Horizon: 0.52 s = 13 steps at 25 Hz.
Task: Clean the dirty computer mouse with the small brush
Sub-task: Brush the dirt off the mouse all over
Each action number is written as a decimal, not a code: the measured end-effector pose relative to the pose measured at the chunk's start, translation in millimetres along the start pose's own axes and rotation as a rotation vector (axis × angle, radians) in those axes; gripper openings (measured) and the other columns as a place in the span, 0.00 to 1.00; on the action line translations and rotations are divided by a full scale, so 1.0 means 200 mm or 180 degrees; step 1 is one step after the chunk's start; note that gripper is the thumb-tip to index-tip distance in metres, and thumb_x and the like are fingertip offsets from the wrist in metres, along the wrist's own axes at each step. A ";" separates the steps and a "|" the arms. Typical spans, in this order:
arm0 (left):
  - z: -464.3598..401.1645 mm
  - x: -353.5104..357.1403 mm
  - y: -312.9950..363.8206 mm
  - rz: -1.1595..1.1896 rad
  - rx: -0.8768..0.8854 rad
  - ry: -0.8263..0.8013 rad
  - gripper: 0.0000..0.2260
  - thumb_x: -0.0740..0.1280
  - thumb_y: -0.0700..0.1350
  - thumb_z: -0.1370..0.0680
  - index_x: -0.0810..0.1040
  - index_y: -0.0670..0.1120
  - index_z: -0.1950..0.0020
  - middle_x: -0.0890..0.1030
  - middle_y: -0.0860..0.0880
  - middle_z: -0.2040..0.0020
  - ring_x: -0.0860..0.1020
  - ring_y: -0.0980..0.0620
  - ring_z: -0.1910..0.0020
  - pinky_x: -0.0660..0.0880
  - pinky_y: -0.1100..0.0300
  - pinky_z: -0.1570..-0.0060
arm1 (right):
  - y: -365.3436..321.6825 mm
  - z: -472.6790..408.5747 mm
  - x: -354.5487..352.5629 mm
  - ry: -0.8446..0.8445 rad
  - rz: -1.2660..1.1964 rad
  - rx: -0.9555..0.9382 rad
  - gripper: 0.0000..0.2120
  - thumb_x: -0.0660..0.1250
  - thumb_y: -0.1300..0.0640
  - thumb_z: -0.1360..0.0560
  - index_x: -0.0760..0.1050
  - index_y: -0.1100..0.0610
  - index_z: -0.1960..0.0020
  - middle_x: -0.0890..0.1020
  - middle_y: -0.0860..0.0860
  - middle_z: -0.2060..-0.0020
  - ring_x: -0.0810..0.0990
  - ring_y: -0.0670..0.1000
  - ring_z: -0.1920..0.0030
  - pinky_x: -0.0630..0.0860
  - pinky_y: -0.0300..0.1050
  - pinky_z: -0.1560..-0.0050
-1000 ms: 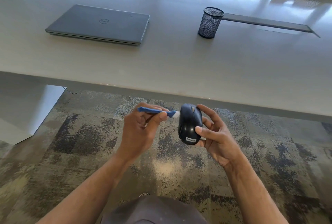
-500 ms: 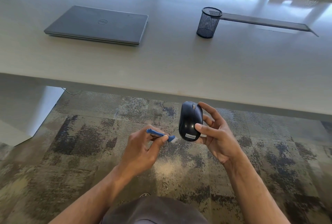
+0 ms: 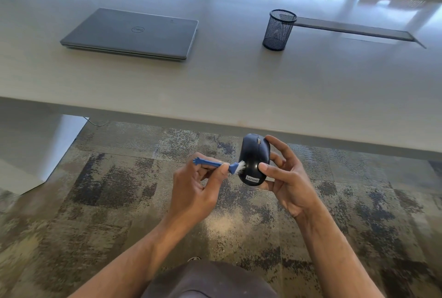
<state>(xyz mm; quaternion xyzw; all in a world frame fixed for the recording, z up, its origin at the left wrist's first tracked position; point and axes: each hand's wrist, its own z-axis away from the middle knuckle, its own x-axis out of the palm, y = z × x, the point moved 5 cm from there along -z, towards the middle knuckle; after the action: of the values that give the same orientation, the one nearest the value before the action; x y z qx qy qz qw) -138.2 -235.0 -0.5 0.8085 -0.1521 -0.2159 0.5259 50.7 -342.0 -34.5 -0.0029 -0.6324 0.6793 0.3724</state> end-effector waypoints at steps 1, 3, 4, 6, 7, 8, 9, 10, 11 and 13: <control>0.01 0.00 0.00 -0.0053 0.0043 -0.0035 0.11 0.71 0.49 0.23 0.80 0.41 0.50 0.85 0.51 0.61 0.84 0.55 0.63 0.80 0.64 0.61 | 0.00 0.00 -0.01 0.0008 -0.0007 -0.0003 0.33 0.76 0.69 0.36 0.78 0.50 0.33 0.86 0.56 0.44 0.87 0.63 0.47 0.85 0.61 0.58; 0.04 -0.01 -0.02 -0.0191 0.0077 -0.0105 0.13 0.72 0.51 0.23 0.80 0.40 0.51 0.84 0.51 0.62 0.83 0.54 0.63 0.79 0.66 0.62 | 0.00 0.01 -0.01 0.0012 -0.0033 0.0000 0.33 0.76 0.70 0.36 0.78 0.50 0.34 0.86 0.56 0.44 0.87 0.62 0.47 0.85 0.61 0.58; 0.05 -0.02 -0.04 -0.0257 0.0024 -0.0108 0.13 0.72 0.51 0.24 0.80 0.41 0.52 0.84 0.52 0.62 0.83 0.54 0.63 0.79 0.65 0.63 | 0.00 0.01 -0.01 0.0003 -0.0047 0.0003 0.32 0.76 0.70 0.36 0.79 0.49 0.35 0.86 0.56 0.44 0.87 0.62 0.46 0.86 0.61 0.57; 0.06 -0.05 -0.05 -0.0240 -0.0117 -0.0019 0.11 0.72 0.50 0.24 0.81 0.43 0.52 0.84 0.52 0.64 0.83 0.55 0.65 0.78 0.66 0.65 | 0.00 0.01 -0.01 -0.0035 -0.0050 0.0015 0.31 0.75 0.70 0.35 0.80 0.48 0.36 0.86 0.56 0.43 0.87 0.62 0.46 0.86 0.61 0.58; 0.05 -0.07 -0.04 -0.0184 -0.0134 0.0057 0.11 0.72 0.51 0.24 0.81 0.43 0.53 0.84 0.53 0.64 0.81 0.57 0.66 0.75 0.69 0.67 | 0.00 0.01 -0.01 -0.0051 -0.0041 0.0019 0.31 0.75 0.71 0.35 0.81 0.48 0.37 0.86 0.56 0.43 0.87 0.62 0.46 0.85 0.60 0.58; 0.04 -0.08 -0.03 -0.0145 -0.0088 0.0135 0.11 0.72 0.51 0.23 0.82 0.43 0.53 0.84 0.53 0.64 0.79 0.60 0.69 0.72 0.72 0.69 | 0.00 0.01 0.00 -0.0068 -0.0038 0.0026 0.31 0.75 0.71 0.35 0.81 0.47 0.37 0.86 0.55 0.43 0.87 0.62 0.46 0.85 0.60 0.58; 0.02 -0.08 -0.01 -0.0121 -0.0016 0.0193 0.11 0.71 0.51 0.23 0.82 0.43 0.53 0.84 0.55 0.64 0.77 0.62 0.71 0.69 0.75 0.70 | 0.01 0.01 0.01 -0.0088 -0.0038 0.0036 0.30 0.75 0.70 0.35 0.82 0.47 0.38 0.86 0.56 0.43 0.87 0.62 0.46 0.85 0.60 0.58; 0.01 -0.08 0.01 -0.0069 0.0039 0.0219 0.10 0.70 0.49 0.23 0.82 0.42 0.53 0.84 0.56 0.63 0.77 0.64 0.71 0.69 0.76 0.70 | 0.01 0.01 0.01 -0.0103 -0.0029 0.0042 0.30 0.75 0.70 0.35 0.82 0.47 0.38 0.86 0.56 0.43 0.87 0.62 0.46 0.85 0.60 0.58; -0.01 -0.07 0.02 0.0008 0.0048 0.0223 0.09 0.71 0.47 0.23 0.82 0.42 0.52 0.84 0.57 0.62 0.79 0.65 0.69 0.71 0.75 0.68 | 0.01 0.01 0.02 -0.0115 -0.0013 0.0040 0.31 0.76 0.69 0.36 0.82 0.47 0.38 0.86 0.56 0.43 0.87 0.62 0.47 0.85 0.60 0.58; -0.02 -0.05 0.02 0.0153 -0.0029 0.0191 0.09 0.71 0.47 0.23 0.81 0.42 0.50 0.86 0.56 0.58 0.83 0.61 0.62 0.78 0.69 0.62 | 0.01 0.01 0.04 -0.0139 -0.0010 0.0024 0.31 0.78 0.68 0.37 0.81 0.47 0.37 0.85 0.57 0.43 0.87 0.62 0.48 0.86 0.59 0.59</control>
<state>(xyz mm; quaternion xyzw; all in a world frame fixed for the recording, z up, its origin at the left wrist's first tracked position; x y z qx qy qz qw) -144.6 -229.3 5.2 0.8084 -0.1546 -0.1795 0.5389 43.3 -340.0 -32.8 0.0143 -0.6377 0.6809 0.3597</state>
